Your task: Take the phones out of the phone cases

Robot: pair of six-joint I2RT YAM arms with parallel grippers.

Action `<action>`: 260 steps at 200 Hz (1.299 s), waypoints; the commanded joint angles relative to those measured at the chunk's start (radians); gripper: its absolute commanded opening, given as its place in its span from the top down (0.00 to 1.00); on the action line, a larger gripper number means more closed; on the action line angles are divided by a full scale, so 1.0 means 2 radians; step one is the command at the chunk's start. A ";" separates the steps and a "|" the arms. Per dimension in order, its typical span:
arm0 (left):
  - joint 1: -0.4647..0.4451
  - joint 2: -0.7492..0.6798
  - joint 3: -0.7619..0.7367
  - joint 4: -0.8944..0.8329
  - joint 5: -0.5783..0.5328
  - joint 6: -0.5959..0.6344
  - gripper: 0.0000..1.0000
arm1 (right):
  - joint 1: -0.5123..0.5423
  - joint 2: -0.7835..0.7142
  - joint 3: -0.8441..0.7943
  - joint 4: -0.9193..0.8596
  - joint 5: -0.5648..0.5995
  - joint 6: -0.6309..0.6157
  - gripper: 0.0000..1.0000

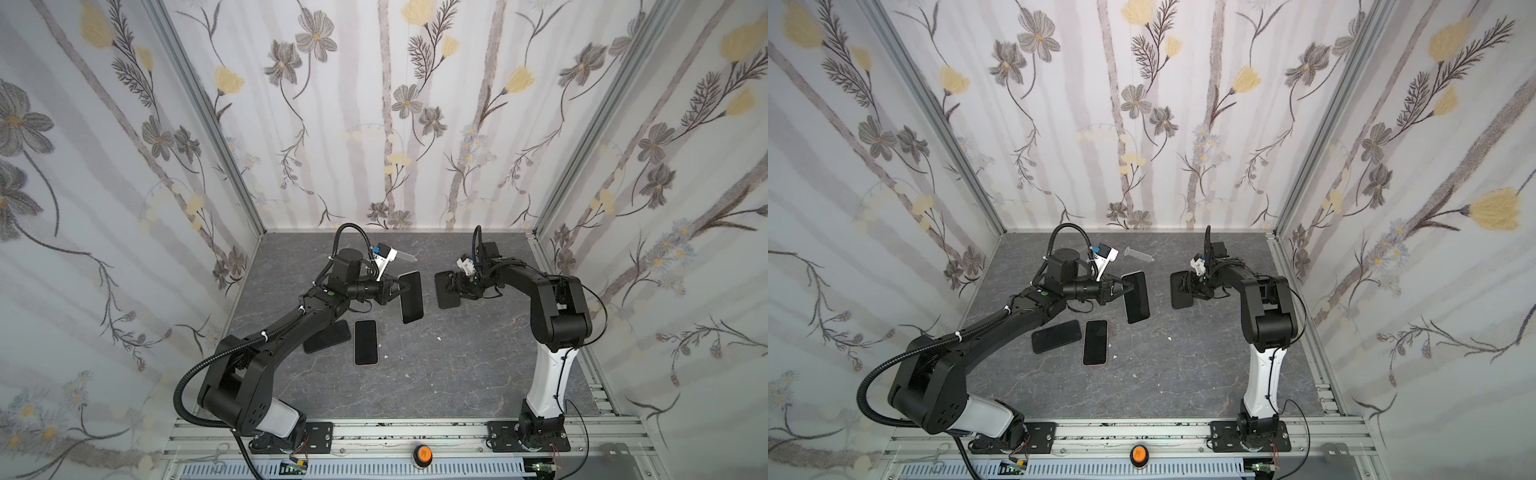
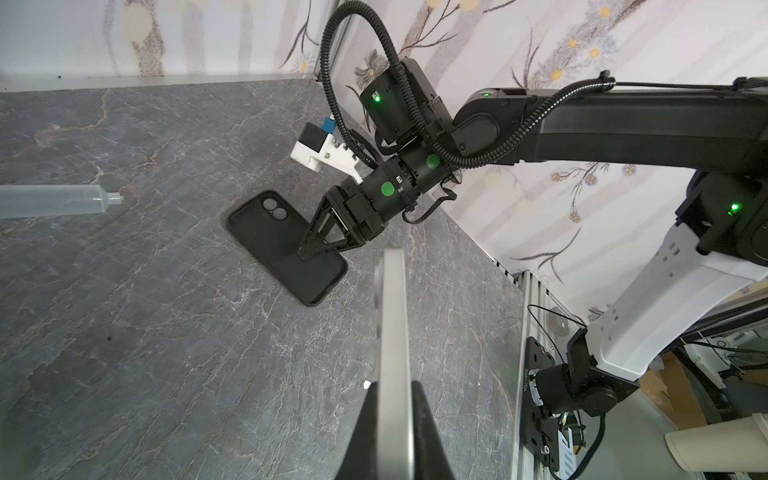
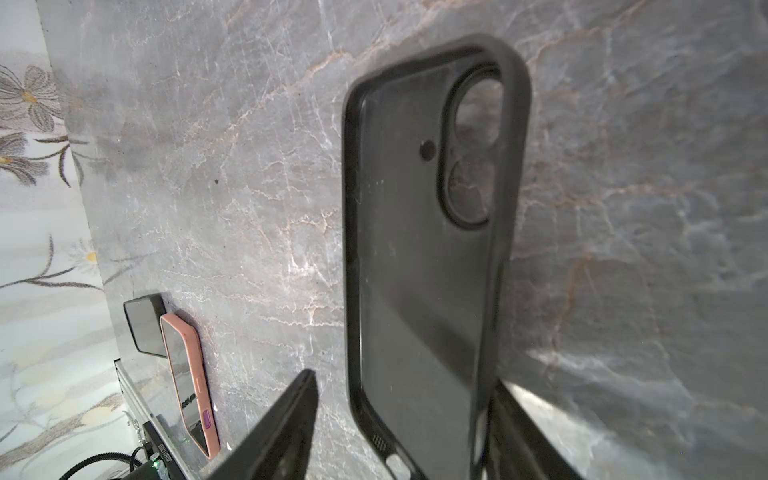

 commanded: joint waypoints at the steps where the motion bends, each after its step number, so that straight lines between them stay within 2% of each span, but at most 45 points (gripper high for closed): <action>1: -0.008 0.008 0.011 0.030 -0.002 -0.032 1.00 | -0.002 -0.023 -0.012 0.012 0.036 -0.001 0.26; 46: -0.043 0.036 0.030 0.043 -0.026 -0.061 1.00 | -0.002 -0.099 -0.085 0.042 0.100 0.008 0.26; 63: -0.058 0.058 0.041 0.045 -0.024 -0.072 1.00 | -0.002 -0.142 -0.125 0.064 0.098 -0.002 0.31; 98: -0.082 0.113 0.070 0.050 -0.020 -0.099 1.00 | -0.005 -0.273 -0.238 0.148 0.118 0.025 0.31; 110: -0.091 0.128 0.078 0.051 -0.023 -0.106 1.00 | -0.006 -0.324 -0.277 0.179 0.123 0.030 0.28; 135: -0.104 0.166 0.098 0.052 -0.015 -0.126 1.00 | -0.007 -0.384 -0.330 0.182 0.130 0.042 0.26; 157: -0.105 0.204 0.116 0.058 -0.004 -0.143 1.00 | -0.009 -0.406 -0.350 0.176 0.104 0.050 0.32; 188: -0.107 0.245 0.138 0.070 0.008 -0.167 1.00 | -0.010 -0.425 -0.383 0.199 0.061 0.055 0.35; 222: -0.108 0.275 0.154 0.090 0.022 -0.198 1.00 | -0.015 -0.401 -0.407 0.227 -0.005 0.061 0.37; 260: -0.112 0.292 0.166 0.096 0.034 -0.235 1.00 | -0.018 -0.368 -0.420 0.245 -0.030 0.067 0.37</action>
